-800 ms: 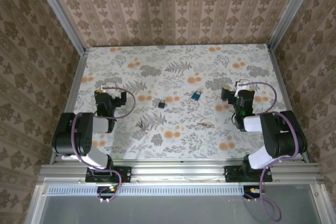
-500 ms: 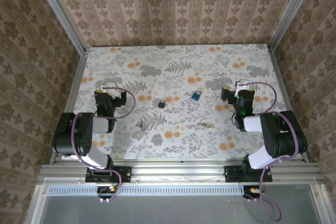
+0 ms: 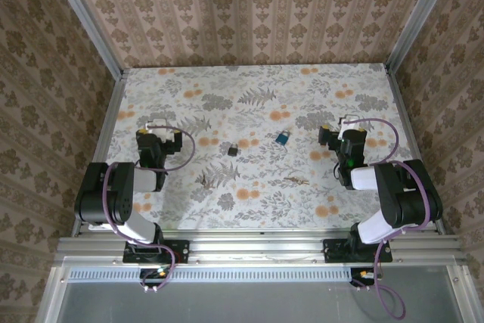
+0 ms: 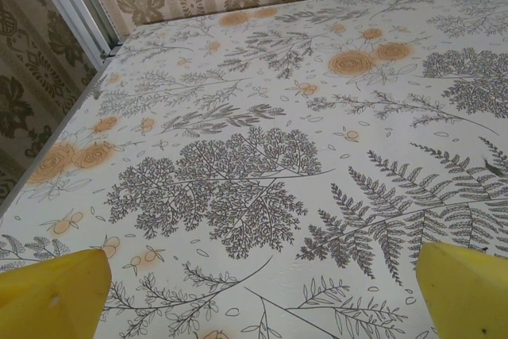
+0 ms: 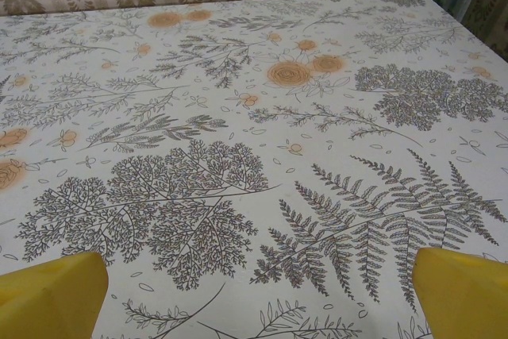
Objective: Unlock with the key
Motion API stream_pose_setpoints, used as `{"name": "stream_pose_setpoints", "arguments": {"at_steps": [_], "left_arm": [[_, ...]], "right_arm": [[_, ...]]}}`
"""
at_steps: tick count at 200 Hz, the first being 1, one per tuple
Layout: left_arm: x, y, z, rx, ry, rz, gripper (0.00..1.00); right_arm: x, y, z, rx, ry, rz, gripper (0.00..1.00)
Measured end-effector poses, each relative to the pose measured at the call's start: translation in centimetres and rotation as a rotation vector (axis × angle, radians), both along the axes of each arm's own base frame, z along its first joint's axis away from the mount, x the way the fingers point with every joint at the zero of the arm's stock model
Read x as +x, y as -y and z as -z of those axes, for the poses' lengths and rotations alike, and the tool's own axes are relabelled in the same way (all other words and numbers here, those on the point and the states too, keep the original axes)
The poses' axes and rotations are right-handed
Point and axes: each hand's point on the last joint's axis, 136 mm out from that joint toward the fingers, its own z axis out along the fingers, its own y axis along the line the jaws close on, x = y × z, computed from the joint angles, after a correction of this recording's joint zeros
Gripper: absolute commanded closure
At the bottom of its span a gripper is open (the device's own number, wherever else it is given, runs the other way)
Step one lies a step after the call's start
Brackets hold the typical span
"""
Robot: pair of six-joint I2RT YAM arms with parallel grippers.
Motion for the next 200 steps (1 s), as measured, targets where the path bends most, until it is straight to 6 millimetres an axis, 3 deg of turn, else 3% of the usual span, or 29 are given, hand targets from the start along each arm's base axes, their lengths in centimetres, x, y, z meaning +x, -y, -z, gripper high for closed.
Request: {"name": "stream_pose_setpoints", "arguments": {"at_steps": [34, 81, 101, 123, 144, 167, 193, 200], "left_arm": [[0.1, -1.2, 0.4, -0.01, -0.023, -0.02, 0.0], [0.0, -1.1, 0.8, -0.02, -0.042, -0.008, 0.0], [0.2, -1.1, 0.6, -0.01, -0.083, -0.022, 0.0], [2.1, -0.6, -2.7, 0.001, -0.084, -0.028, 0.0], [3.2, -0.6, -7.2, -0.029, -0.03, -0.055, 0.0], [2.9, -1.2, -10.1, -0.129, -0.032, -0.087, 0.0], [2.0, -2.1, -11.1, -0.348, -0.078, -0.143, 0.0], [1.7, -2.3, -11.3, -0.415, -0.083, -0.148, 0.0]], "right_arm": [[0.0, 0.0, 0.0, 0.0, 0.0, 0.0, 0.0], [-0.1, 0.0, 0.1, -0.001, -0.025, 0.001, 0.0], [0.8, 0.1, -1.4, 0.002, -0.076, 0.011, 0.0], [3.2, 0.2, -6.2, 0.033, -0.043, 0.025, 0.0], [3.2, 0.1, -9.7, 0.087, 0.01, 0.027, 0.0], [2.0, 0.0, -10.9, 0.173, 0.002, 0.051, 0.0], [0.5, 0.6, -11.8, 0.399, -0.031, 0.086, 0.0], [0.1, 0.9, -12.2, 0.46, -0.025, 0.085, 0.06]]}}
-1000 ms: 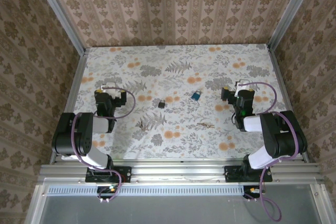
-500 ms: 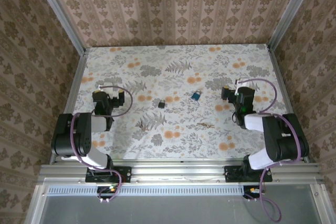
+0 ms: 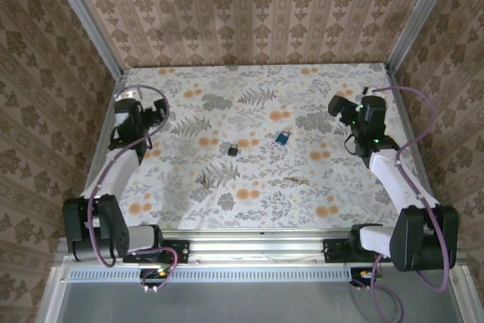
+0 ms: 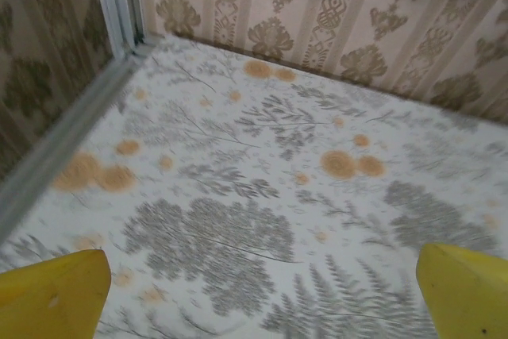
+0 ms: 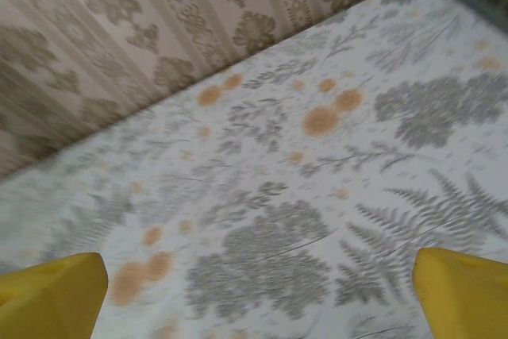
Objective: Unlock with the key
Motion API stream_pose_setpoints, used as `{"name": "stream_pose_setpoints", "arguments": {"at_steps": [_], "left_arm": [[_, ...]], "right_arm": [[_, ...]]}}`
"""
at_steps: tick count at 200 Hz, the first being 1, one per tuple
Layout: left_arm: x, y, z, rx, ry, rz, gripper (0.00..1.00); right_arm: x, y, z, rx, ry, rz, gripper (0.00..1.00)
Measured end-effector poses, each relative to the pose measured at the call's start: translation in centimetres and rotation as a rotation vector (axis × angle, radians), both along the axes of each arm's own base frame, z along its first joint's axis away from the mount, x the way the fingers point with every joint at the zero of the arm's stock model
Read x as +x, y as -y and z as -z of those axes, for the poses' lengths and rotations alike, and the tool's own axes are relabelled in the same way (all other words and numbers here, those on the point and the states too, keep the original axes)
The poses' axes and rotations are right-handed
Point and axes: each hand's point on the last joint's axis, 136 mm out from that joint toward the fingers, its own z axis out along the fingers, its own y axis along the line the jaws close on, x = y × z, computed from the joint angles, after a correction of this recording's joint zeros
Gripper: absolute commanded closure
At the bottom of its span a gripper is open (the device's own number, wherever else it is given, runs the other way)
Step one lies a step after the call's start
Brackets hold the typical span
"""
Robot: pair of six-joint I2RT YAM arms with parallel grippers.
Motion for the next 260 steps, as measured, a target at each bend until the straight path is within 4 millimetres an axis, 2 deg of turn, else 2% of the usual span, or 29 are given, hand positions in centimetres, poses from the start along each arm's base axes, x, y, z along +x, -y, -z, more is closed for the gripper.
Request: {"name": "stream_pose_setpoints", "arguments": {"at_steps": [12, 22, 41, 73, 90, 103, 119, 148, 183, 220, 260], "left_arm": [[-0.5, 0.0, 0.0, -0.102, -0.011, 0.001, 0.0], [-1.0, 0.2, 0.2, -0.163, -0.032, 0.004, 0.06], [-2.2, 2.0, 1.1, -0.234, -0.128, 0.049, 0.18], [-5.2, 7.5, 1.8, -0.241, -0.298, 0.175, 0.33], [-7.6, 10.0, 2.1, -0.223, -0.381, 0.236, 0.38], [-9.4, 11.4, 3.1, -0.212, -0.452, 0.262, 0.43], [-11.5, 12.6, 4.7, -0.203, -0.548, 0.272, 0.44], [-15.7, 14.8, 8.6, -0.14, -0.741, 0.281, 0.48], [-19.5, 16.0, 12.4, -0.021, -0.911, 0.271, 0.5], [-21.2, 15.9, 15.4, 0.053, -1.008, 0.216, 0.54], [-21.1, 16.1, 17.4, 0.079, -1.042, 0.182, 0.63]], "right_arm": [[-0.4, 0.3, -0.3, 0.098, 0.009, -0.013, 0.17], [-0.6, 0.0, -0.3, 0.165, 0.003, -0.028, 0.24], [-1.4, -2.5, 0.4, 0.23, -0.045, -0.115, 0.38], [-3.9, -6.6, -0.1, 0.262, -0.09, -0.239, 0.39], [-5.3, -8.4, -0.4, 0.258, -0.106, -0.303, 0.48], [-6.3, -9.7, -0.1, 0.255, -0.137, -0.348, 0.51], [-7.4, -11.4, 0.9, 0.253, -0.174, -0.398, 0.51], [-10.0, -14.1, 3.4, 0.244, -0.256, -0.478, 0.44], [-11.5, -15.7, 6.0, 0.226, -0.327, -0.515, 0.44], [-12.1, -16.8, 7.5, 0.217, -0.377, -0.527, 0.44], [-12.1, -17.1, 8.3, 0.21, -0.405, -0.521, 0.44]]}}
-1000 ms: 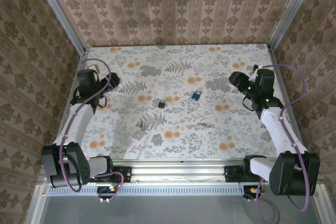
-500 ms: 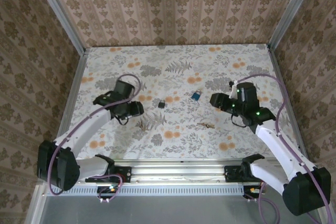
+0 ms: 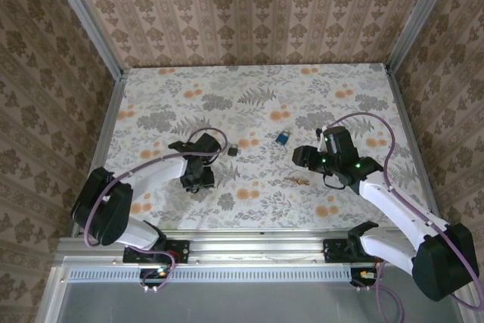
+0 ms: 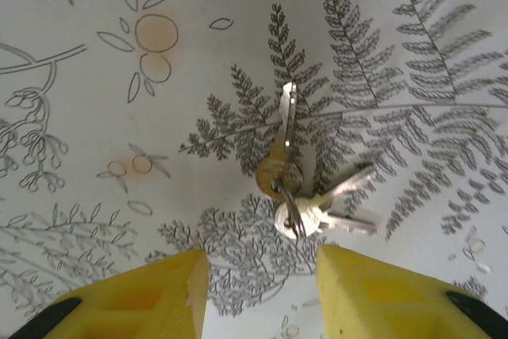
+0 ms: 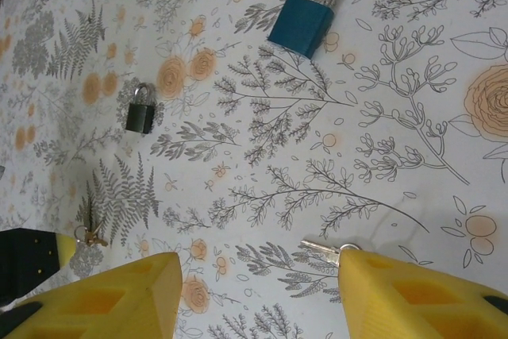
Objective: Unlock with the key
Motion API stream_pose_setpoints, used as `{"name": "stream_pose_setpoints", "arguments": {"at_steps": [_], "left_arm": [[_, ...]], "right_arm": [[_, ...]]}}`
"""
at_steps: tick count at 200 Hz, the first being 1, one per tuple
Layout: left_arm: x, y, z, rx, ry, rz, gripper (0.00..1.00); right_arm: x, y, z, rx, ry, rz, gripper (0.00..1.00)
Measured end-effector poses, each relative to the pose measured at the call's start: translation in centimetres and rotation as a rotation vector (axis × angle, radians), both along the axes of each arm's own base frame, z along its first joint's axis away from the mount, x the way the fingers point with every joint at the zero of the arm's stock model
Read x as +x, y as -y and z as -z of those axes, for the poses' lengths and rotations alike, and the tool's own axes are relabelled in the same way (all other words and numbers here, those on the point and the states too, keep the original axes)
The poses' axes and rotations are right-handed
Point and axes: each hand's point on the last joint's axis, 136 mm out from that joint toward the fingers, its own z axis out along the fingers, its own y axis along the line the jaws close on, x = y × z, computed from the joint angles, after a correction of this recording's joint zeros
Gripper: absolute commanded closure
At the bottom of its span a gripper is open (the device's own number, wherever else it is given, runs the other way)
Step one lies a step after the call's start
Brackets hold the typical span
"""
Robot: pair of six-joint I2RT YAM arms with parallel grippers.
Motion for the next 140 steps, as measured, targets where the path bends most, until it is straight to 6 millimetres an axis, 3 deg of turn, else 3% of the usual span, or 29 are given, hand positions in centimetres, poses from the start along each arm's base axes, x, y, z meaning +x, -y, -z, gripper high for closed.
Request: {"name": "stream_pose_setpoints", "arguments": {"at_steps": [35, 72, 98, 140], "left_arm": [[0.0, 0.2, 1.5, 0.026, -0.029, -0.002, 0.79], [0.7, 2.0, 1.3, 0.0, -0.009, 0.033, 0.95], [1.1, 4.5, 0.8, -0.022, 0.006, 0.096, 1.0], [2.1, 9.8, 0.2, -0.085, 0.022, 0.206, 1.0]], "right_arm": [[0.0, 0.0, 0.1, 0.001, -0.007, 0.011, 0.44], [0.2, 0.3, 0.2, -0.011, -0.002, 0.024, 0.43], [0.2, 0.3, 0.4, -0.012, -0.009, 0.027, 0.43], [0.0, 0.4, 1.2, -0.021, -0.029, 0.029, 0.43]]}}
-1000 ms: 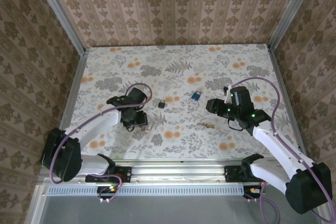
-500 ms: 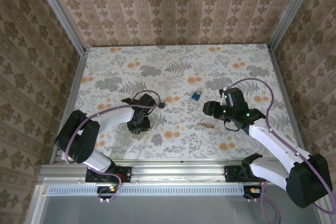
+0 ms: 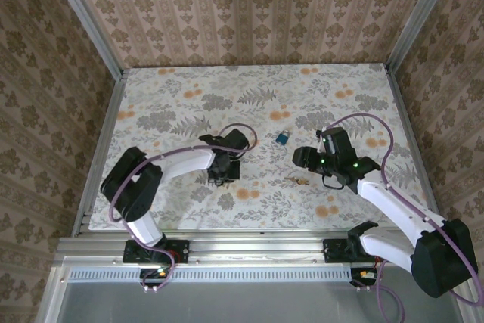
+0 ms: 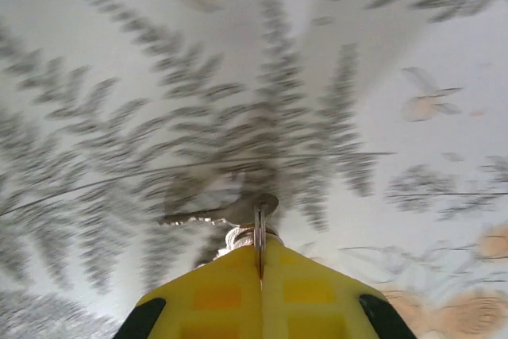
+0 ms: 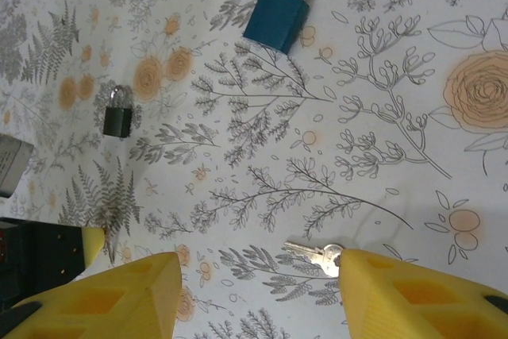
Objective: Unlock with the key
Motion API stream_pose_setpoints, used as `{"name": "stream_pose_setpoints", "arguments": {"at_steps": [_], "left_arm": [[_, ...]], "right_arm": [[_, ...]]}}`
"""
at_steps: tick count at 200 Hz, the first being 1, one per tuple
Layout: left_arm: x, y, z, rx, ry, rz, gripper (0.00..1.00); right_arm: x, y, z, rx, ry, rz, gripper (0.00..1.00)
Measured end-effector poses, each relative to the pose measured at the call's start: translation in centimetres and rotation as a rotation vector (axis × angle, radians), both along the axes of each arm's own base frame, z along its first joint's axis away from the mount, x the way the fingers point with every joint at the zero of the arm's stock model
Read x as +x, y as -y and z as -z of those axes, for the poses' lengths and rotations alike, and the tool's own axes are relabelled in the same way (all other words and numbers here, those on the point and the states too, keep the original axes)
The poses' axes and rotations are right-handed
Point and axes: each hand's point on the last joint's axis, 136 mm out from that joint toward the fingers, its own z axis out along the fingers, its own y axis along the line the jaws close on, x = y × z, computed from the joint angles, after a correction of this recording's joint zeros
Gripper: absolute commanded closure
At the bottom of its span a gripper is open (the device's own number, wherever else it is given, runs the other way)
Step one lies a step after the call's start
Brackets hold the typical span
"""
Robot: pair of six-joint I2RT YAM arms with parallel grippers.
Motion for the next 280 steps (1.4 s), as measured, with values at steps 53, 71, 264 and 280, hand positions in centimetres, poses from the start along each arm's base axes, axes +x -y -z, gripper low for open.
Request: {"name": "stream_pose_setpoints", "arguments": {"at_steps": [53, 71, 264, 280], "left_arm": [[0.7, 4.3, -0.8, -0.056, 0.014, 0.106, 0.7], [0.6, 4.4, -0.9, -0.06, 0.012, 0.126, 0.57], [-0.9, -11.5, -4.4, -0.212, 0.195, -0.403, 0.49], [-1.1, -11.4, -4.2, -0.221, 0.186, -0.408, 0.49]], "right_arm": [[-0.3, 0.1, 0.7, -0.005, -0.02, 0.003, 0.43], [-0.3, 0.0, 1.1, -0.011, -0.033, -0.001, 0.44], [0.9, -17.1, 6.7, -0.188, -0.171, -0.367, 0.56], [1.2, -17.7, 7.5, -0.21, -0.19, -0.369, 0.57]]}}
